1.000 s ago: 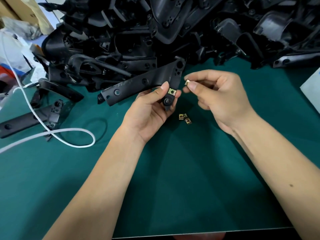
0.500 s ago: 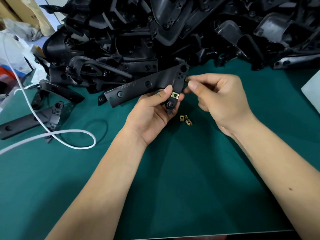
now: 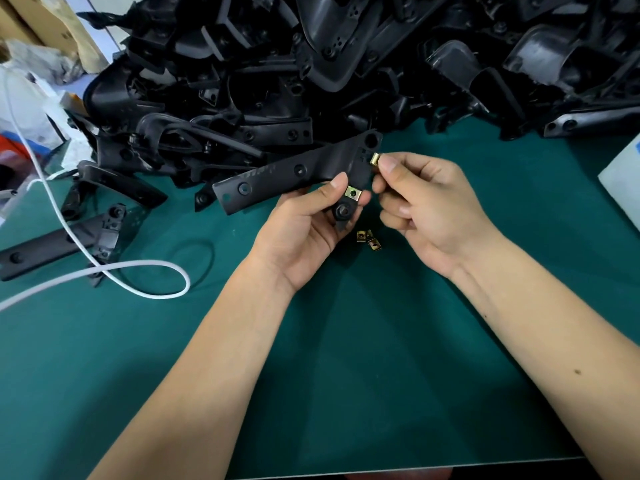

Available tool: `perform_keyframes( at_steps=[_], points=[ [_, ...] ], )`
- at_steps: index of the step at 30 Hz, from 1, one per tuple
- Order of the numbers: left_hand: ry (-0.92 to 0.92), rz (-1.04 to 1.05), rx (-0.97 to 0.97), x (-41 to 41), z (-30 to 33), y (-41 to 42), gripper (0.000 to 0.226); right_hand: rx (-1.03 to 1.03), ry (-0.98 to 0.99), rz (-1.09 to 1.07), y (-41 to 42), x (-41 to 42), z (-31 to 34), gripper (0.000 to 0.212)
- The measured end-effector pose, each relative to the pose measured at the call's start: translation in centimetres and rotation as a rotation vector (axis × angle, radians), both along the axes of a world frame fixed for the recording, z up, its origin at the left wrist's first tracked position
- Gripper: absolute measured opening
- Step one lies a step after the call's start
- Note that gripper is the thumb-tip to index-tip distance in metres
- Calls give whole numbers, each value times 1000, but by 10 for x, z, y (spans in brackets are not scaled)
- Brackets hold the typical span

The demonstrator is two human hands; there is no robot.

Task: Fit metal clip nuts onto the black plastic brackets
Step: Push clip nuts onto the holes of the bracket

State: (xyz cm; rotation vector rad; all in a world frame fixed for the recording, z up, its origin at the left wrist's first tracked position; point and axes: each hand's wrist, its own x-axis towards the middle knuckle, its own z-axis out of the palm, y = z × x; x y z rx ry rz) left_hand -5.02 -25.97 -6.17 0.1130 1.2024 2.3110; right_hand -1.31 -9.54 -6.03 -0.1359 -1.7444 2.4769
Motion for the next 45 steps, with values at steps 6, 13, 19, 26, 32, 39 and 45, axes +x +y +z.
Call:
perform_keyframes(
  at_steps=[6, 13, 19, 26, 32, 39, 45],
  points=[
    [-13, 20, 6, 0, 1, 0, 9, -11, -10, -20, 0, 0, 1, 20],
    [40, -27, -24, 0, 0, -1, 13, 67, -26, -74, 2, 1, 5, 15],
    [-27, -3, -27, -1, 2, -1, 8, 44, -14, -143, 6, -1, 7, 16],
    [-147, 51, 25, -2, 4, 0, 20, -15, -26, -85, 8, -2, 4, 12],
    [-175, 83, 34, -3, 5, -1, 35, 49, -43, -34, 5, -2, -2, 25],
    [-179, 173, 28, -4, 3, 2, 25, 62, -48, -36, 2, 1, 1, 9],
    [-79, 196, -47, 1, 1, 8, 38, -108, -85, -54, 3, 1, 1, 13]
  ],
)
